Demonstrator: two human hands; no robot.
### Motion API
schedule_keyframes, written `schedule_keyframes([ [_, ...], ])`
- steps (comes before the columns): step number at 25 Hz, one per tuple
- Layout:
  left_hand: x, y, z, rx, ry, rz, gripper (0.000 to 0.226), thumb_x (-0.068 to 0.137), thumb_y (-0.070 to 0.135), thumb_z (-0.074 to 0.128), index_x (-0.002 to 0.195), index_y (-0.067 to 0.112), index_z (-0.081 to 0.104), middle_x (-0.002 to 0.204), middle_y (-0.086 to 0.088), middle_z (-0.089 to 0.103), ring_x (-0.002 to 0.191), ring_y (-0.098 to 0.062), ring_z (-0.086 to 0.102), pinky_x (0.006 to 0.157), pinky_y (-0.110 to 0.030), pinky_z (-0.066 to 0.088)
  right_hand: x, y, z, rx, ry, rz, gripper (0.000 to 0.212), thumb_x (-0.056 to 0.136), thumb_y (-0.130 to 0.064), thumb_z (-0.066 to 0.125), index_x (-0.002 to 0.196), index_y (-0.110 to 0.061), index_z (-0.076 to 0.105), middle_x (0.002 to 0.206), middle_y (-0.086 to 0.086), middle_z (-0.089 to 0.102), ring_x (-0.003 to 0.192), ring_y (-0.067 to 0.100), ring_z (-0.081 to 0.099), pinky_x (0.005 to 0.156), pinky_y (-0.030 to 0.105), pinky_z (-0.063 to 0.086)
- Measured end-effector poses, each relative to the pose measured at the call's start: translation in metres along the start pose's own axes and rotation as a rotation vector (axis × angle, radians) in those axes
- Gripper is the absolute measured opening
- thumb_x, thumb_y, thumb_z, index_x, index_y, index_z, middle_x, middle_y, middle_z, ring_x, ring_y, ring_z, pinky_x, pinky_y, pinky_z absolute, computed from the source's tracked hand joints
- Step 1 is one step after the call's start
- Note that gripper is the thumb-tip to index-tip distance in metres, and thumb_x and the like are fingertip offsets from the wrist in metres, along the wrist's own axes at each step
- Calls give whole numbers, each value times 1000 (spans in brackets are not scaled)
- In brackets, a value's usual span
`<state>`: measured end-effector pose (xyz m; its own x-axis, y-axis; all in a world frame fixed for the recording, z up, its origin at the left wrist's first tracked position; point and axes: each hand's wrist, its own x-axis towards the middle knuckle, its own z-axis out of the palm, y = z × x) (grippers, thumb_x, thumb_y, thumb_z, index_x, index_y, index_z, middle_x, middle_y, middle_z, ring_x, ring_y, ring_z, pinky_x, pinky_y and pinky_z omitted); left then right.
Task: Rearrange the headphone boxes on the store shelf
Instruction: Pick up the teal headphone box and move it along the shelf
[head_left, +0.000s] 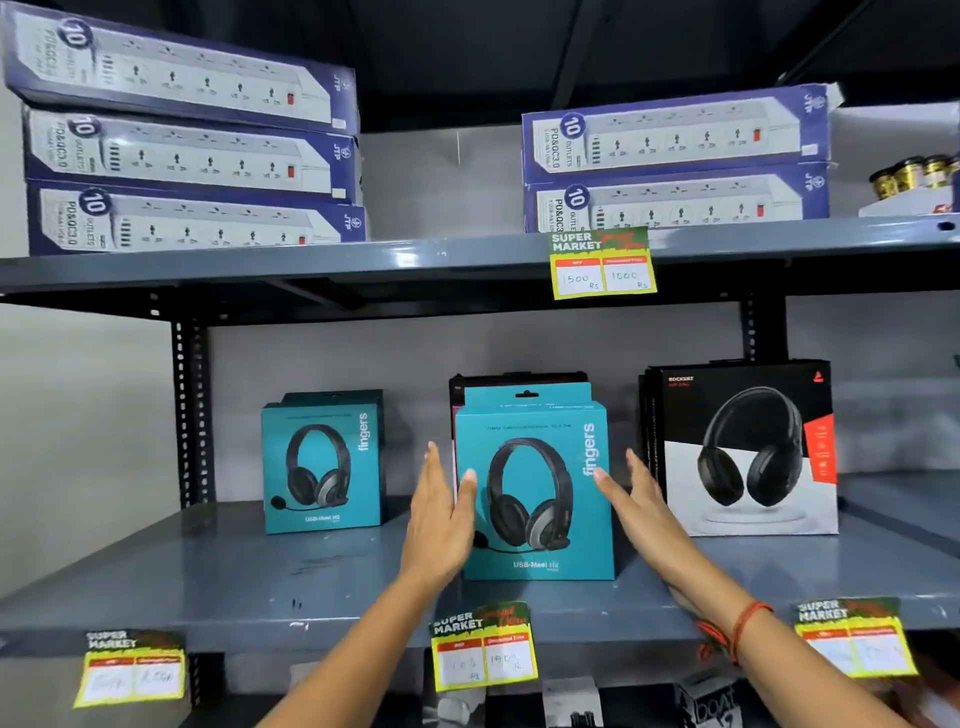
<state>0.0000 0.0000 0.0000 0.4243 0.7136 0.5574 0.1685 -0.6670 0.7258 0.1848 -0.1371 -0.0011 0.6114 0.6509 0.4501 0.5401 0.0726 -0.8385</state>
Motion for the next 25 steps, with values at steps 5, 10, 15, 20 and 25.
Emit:
schedule_keyframes([
  [5,4,-9,6,-292,-126,-228,72,98,60,35,161,40,5,170,2,23,155,-29,24,122,-60,27,0,17,8,122,-130,22,84,75,-78,46,151,-51,23,160,-8,39,130,5,53,101,30,49],
  [10,-6,5,6,-408,-110,-302,68,94,69,27,156,40,32,163,0,40,150,-26,34,123,-52,28,-13,0,3,220,-168,9,57,88,-62,48,142,-49,39,127,-24,62,97,-15,64,64,9,52],
  [15,-8,43,-16,-327,-104,-244,53,86,76,17,101,47,59,123,2,63,111,-20,56,106,-47,45,-32,-34,-29,197,-115,-38,39,73,-77,46,107,-60,57,91,-44,70,84,-27,62,61,6,49],
  [20,-16,75,-27,-278,-98,-206,58,90,75,13,92,38,58,109,1,63,107,-24,58,109,-54,45,-48,-55,-52,168,-84,-64,23,71,-84,42,83,-76,60,89,-46,69,84,-26,63,73,19,43],
  [25,-25,63,-37,-322,-72,-259,65,87,77,15,116,38,58,130,-4,65,126,-31,59,113,-56,42,-54,-60,-35,178,-125,-68,54,67,-85,43,108,-52,59,91,-40,71,85,-23,64,71,18,43],
])
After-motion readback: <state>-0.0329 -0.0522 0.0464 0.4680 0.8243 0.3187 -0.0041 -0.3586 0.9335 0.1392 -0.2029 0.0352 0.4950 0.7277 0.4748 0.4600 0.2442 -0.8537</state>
